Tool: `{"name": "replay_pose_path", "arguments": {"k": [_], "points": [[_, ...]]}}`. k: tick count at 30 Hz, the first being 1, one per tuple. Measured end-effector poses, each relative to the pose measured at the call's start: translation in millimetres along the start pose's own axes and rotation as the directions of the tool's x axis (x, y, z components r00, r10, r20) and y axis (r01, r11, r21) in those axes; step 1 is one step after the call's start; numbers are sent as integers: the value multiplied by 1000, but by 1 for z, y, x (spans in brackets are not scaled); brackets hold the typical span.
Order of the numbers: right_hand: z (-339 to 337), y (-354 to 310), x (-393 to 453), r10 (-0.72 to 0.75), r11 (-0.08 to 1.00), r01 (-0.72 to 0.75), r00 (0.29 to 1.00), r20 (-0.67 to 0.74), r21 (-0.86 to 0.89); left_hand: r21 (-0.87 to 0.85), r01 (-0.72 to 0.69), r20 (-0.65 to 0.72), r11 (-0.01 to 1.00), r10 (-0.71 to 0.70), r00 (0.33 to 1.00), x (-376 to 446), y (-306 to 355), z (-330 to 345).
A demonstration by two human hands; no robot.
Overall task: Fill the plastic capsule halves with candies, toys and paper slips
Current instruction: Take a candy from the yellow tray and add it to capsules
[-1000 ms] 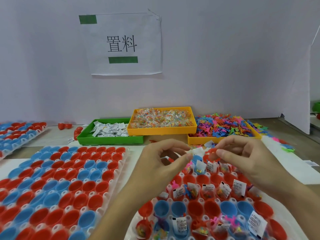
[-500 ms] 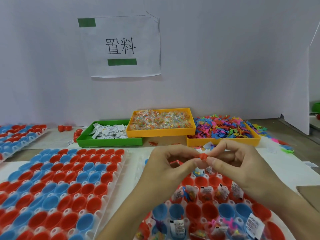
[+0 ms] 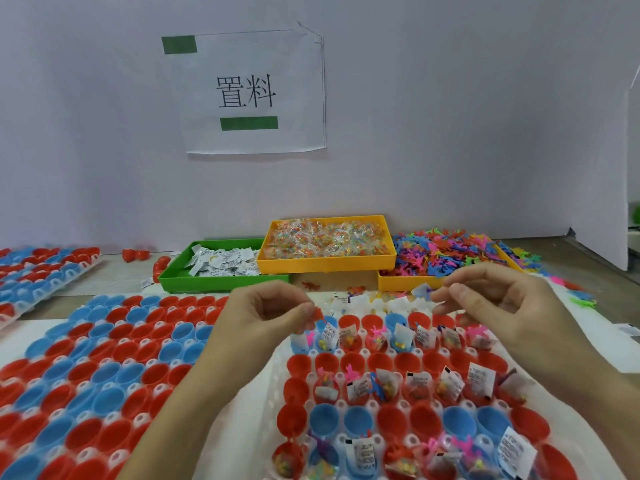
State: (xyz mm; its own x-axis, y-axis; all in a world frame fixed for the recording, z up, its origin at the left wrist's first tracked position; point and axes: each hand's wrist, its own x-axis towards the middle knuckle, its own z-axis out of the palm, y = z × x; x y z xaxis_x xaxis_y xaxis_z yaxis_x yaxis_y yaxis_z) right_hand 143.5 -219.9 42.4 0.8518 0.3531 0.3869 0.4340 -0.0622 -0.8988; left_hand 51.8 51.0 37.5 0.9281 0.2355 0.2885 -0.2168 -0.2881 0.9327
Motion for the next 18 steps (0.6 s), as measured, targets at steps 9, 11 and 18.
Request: {"name": "replay_pose_path", "arguments": {"k": [9, 11, 18], "points": [[-15, 21, 7, 42, 990, -52, 996, -81, -130, 381, -14, 290, 924, -106, 951, -10, -12, -18], [-19, 25, 9, 49, 990, -62, 993, -104, -130, 416, -18, 305, 909, -121, 945, -11, -14, -19], [-37, 58, 20, 114, 969, -169, 953, -281, -180, 467, -53, 358, 883, -134, 924, -10, -18, -19]]}}
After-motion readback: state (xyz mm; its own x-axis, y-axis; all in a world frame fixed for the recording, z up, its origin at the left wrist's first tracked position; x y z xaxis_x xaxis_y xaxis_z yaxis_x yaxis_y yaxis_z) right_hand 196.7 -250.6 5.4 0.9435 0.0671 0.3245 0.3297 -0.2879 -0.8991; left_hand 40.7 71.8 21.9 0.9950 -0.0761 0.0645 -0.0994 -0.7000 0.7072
